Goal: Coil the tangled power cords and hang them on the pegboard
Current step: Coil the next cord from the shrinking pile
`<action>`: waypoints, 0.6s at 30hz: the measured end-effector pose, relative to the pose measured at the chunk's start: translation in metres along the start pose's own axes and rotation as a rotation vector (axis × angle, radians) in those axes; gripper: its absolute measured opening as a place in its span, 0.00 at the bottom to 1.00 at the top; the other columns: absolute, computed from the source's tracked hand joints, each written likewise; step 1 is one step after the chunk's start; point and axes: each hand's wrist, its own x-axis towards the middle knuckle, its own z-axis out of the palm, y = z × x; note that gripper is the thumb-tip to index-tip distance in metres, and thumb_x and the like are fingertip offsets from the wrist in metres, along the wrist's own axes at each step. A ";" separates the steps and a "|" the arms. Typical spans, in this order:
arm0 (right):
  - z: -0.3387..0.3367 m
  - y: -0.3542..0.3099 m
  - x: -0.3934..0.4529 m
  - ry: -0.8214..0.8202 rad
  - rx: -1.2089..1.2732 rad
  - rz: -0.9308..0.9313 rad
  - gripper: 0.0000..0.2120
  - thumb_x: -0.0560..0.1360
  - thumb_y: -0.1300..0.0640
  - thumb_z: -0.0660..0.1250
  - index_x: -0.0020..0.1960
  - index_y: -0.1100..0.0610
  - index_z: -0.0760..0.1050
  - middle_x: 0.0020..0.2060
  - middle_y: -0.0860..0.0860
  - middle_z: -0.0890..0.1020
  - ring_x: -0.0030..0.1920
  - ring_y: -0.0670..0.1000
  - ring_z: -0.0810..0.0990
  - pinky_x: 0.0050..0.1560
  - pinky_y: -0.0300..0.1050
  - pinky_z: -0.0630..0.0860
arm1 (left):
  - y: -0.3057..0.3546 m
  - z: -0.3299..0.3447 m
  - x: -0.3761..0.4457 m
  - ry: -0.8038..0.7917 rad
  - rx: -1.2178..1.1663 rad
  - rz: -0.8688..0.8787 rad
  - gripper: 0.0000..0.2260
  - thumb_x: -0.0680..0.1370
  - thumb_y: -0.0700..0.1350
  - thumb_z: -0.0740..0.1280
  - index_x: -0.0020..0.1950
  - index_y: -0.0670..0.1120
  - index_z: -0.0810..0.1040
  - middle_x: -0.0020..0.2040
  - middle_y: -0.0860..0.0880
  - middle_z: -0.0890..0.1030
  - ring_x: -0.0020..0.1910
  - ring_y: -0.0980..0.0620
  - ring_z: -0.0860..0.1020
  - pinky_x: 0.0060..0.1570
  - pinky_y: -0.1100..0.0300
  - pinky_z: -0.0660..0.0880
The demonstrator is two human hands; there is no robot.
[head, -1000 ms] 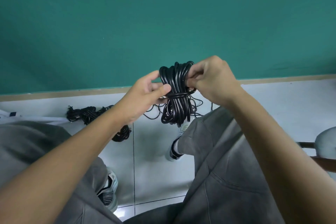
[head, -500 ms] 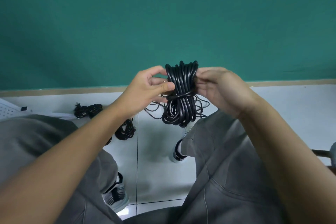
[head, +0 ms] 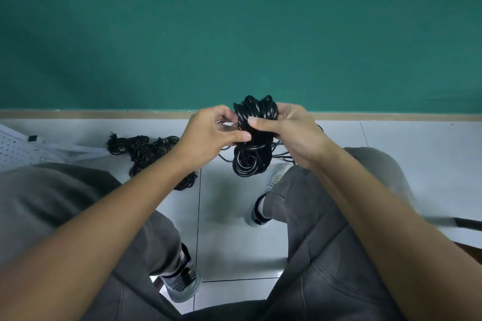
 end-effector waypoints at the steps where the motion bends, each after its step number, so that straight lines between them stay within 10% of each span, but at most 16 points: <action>1: -0.001 0.003 0.004 -0.006 -0.010 0.007 0.12 0.78 0.66 0.71 0.60 0.68 0.80 0.55 0.61 0.86 0.57 0.60 0.85 0.63 0.52 0.80 | -0.003 0.000 0.002 -0.002 0.018 0.001 0.11 0.71 0.36 0.80 0.46 0.41 0.78 0.47 0.44 0.85 0.43 0.50 0.86 0.49 0.52 0.84; 8: -0.002 0.012 0.019 -0.077 -0.001 0.021 0.13 0.82 0.61 0.67 0.63 0.68 0.78 0.57 0.61 0.85 0.58 0.58 0.84 0.60 0.48 0.80 | -0.006 0.012 -0.005 0.184 0.252 0.076 0.16 0.71 0.53 0.80 0.43 0.46 0.78 0.40 0.61 0.83 0.40 0.59 0.84 0.48 0.54 0.81; 12: 0.004 0.015 0.024 -0.006 -0.078 0.000 0.13 0.78 0.59 0.73 0.58 0.66 0.80 0.50 0.57 0.87 0.50 0.52 0.86 0.51 0.42 0.81 | -0.006 0.013 -0.004 0.204 0.289 0.091 0.20 0.67 0.64 0.72 0.43 0.49 0.75 0.41 0.53 0.83 0.43 0.47 0.83 0.48 0.46 0.80; 18: 0.002 0.024 0.026 0.074 -0.222 0.018 0.14 0.79 0.51 0.72 0.52 0.63 0.81 0.46 0.58 0.86 0.48 0.54 0.86 0.57 0.54 0.81 | -0.008 0.011 -0.004 0.149 0.540 0.253 0.10 0.82 0.48 0.69 0.55 0.43 0.73 0.60 0.42 0.83 0.53 0.39 0.81 0.53 0.42 0.78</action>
